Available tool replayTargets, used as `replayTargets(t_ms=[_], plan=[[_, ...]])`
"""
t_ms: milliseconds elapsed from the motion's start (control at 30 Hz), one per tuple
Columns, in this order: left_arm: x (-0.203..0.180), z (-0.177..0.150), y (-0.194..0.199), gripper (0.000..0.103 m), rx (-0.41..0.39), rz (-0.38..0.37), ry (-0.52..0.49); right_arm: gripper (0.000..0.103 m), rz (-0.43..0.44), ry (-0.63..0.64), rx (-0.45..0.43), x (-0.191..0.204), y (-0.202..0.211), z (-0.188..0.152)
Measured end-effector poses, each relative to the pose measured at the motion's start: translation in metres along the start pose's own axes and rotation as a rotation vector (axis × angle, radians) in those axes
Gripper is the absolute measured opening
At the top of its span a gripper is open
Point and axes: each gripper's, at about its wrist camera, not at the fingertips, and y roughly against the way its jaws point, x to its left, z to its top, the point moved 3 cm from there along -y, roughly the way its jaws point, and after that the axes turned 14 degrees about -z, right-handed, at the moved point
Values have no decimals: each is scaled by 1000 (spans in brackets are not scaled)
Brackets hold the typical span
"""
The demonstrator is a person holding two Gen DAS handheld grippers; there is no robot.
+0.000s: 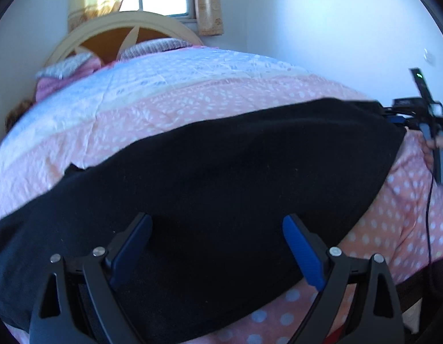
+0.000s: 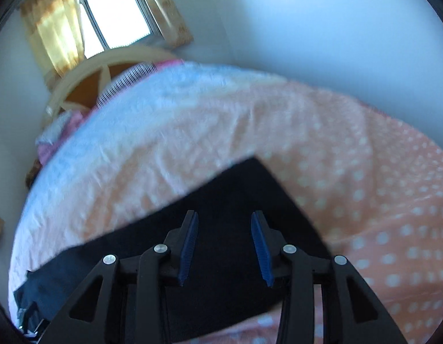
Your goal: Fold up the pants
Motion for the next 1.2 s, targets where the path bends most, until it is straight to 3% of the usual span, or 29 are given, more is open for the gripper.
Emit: replayTargets(t_ms=[100, 167, 200, 233, 333, 400, 500, 633, 767, 900, 1067, 1167, 1200], plan=[[8, -3, 14, 95, -12, -22, 17, 41, 6, -72, 27, -1, -4, 3], [19, -6, 27, 95, -29, -7, 24, 41, -64, -87, 26, 2, 6, 3], [27, -9, 38, 95, -44, 7, 24, 41, -126, -76, -16, 10, 21, 1], [34, -11, 47, 95, -58, 21, 28, 41, -85, -48, -83, 25, 40, -2], [66, -19, 78, 95, -92, 89, 65, 41, 140, 61, -124, 83, 74, -19], [92, -24, 95, 95, -112, 150, 118, 41, 322, 170, -83, 138, 88, -39], [127, -37, 108, 95, -115, 228, 207, 41, 598, 337, 54, 234, 101, -78], [155, -60, 122, 95, -120, 297, 272, 41, 778, 472, 131, 334, 114, -124], [182, -81, 118, 95, -64, 393, 310, 41, 788, 632, 138, 419, 114, -168], [195, -87, 114, 97, -78, 365, 367, 41, 705, 740, 182, 471, 94, -203], [194, -88, 109, 99, -91, 376, 322, 44, 736, 814, 179, 477, 100, -216], [196, -88, 110, 100, -97, 363, 323, 44, 660, 803, 120, 482, 95, -209], [199, -86, 110, 100, -96, 362, 322, 44, 669, 793, 140, 484, 93, -207]])
